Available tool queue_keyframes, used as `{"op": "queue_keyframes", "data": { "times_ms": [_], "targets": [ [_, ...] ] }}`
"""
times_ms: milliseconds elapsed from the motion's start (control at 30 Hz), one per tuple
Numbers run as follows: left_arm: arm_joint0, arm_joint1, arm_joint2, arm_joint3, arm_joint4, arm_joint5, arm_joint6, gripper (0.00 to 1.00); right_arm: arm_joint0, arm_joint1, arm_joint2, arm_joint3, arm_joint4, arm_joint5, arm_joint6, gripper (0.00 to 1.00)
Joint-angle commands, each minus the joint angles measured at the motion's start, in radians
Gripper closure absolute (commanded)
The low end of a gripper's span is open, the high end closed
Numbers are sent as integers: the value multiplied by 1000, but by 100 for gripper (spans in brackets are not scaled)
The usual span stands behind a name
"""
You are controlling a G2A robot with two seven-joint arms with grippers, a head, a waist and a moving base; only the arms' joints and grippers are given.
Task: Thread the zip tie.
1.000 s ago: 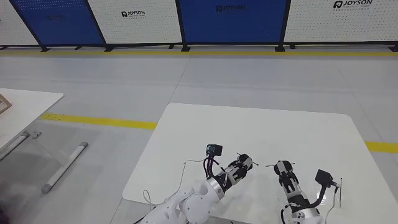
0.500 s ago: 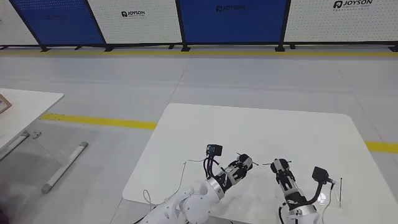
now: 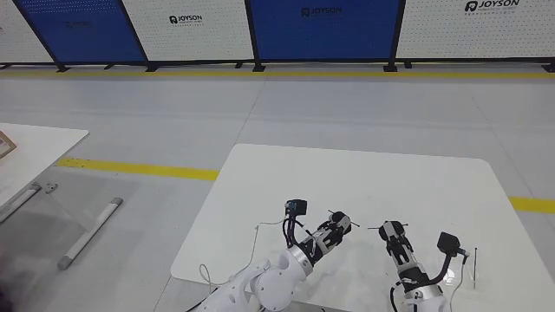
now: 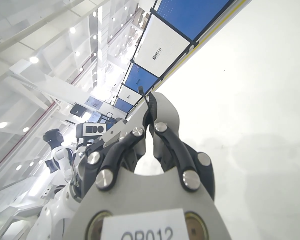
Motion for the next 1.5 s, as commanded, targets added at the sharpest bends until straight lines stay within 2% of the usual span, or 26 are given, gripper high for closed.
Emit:
{"op": "queue_keyframes", "data": {
  "times_ms": [0,267,600,933,1467],
  "targets": [
    [0,0,0,0,1,0,-1,100,0,0,0,0,0,0,0,100],
    [0,0,0,0,1,0,-1,100,0,-1,1,0,0,1,3,100],
    [0,0,0,0,1,0,-1,100,25,-25,-8,9,-6,20,50,100],
    [0,0,0,0,1,0,-1,100,26,-27,-6,11,-5,22,54,100],
    [0,0,0,0,1,0,-1,100,32,-56,9,20,-19,27,84,100]
  ]
}}
